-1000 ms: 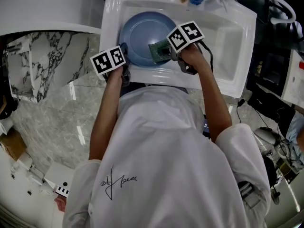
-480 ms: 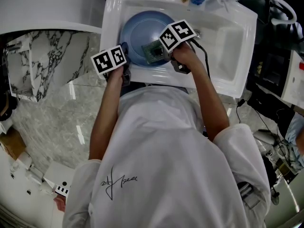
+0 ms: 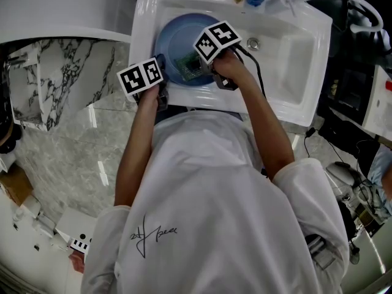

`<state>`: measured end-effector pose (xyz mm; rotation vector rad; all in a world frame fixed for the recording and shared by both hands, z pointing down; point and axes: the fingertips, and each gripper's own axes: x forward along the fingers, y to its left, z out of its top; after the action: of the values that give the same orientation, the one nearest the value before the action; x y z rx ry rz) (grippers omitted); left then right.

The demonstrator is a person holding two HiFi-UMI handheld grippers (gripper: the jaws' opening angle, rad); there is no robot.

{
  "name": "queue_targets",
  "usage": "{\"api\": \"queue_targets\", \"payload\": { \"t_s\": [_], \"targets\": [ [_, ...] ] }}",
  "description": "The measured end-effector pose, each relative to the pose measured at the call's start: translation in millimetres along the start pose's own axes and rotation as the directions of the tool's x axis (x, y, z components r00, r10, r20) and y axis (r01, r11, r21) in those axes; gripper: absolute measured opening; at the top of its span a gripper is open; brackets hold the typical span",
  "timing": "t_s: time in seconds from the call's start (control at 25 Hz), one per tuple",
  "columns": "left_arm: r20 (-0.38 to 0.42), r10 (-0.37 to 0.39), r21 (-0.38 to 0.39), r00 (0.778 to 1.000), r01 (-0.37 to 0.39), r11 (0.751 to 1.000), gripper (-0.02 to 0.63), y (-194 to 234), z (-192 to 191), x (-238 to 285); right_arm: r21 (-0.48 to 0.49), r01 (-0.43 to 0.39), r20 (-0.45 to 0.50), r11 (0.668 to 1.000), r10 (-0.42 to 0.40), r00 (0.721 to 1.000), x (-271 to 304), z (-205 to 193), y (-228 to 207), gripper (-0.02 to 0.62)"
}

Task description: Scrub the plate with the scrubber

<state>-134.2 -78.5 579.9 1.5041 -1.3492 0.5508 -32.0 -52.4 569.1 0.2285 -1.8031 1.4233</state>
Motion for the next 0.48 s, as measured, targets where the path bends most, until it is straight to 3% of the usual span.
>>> {"api": "queue_targets", "payload": {
  "t_s": [0.48],
  "targets": [
    [-0.004,0.006,0.010,1.000,-0.006,1.000,0.081,2,1,0,0.013,-0.059,0.001,0.998,0.059,0.998,16,18,11,0.063]
  ]
}}
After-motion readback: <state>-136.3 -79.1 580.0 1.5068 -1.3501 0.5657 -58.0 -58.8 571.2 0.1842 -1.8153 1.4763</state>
